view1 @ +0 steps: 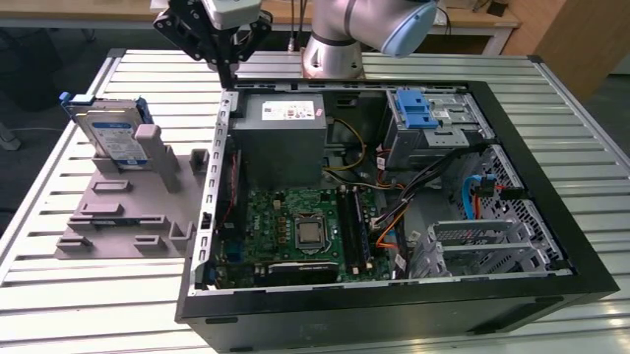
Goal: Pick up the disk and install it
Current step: 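Reach for the disk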
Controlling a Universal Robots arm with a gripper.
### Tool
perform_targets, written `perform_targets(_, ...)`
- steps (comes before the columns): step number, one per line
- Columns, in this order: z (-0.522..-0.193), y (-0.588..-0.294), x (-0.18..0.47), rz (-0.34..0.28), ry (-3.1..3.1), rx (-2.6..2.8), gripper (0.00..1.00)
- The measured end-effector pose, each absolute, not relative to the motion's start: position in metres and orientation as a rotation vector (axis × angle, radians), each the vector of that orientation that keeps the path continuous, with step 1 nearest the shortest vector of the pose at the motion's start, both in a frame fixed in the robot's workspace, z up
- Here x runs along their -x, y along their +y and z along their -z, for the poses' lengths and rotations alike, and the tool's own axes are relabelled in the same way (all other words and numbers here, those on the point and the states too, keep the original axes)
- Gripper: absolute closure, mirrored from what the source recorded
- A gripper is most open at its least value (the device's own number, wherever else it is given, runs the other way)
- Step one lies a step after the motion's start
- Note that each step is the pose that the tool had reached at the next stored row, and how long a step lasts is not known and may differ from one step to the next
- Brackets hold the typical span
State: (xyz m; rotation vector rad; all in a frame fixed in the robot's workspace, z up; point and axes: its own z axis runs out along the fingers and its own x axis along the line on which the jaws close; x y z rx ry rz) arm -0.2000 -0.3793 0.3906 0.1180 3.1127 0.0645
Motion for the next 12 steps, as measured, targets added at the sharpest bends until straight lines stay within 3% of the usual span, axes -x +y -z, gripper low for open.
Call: perform_targets(12,-0.39,-0.377,0.216,-0.064,3.113,-0.118,0.89)
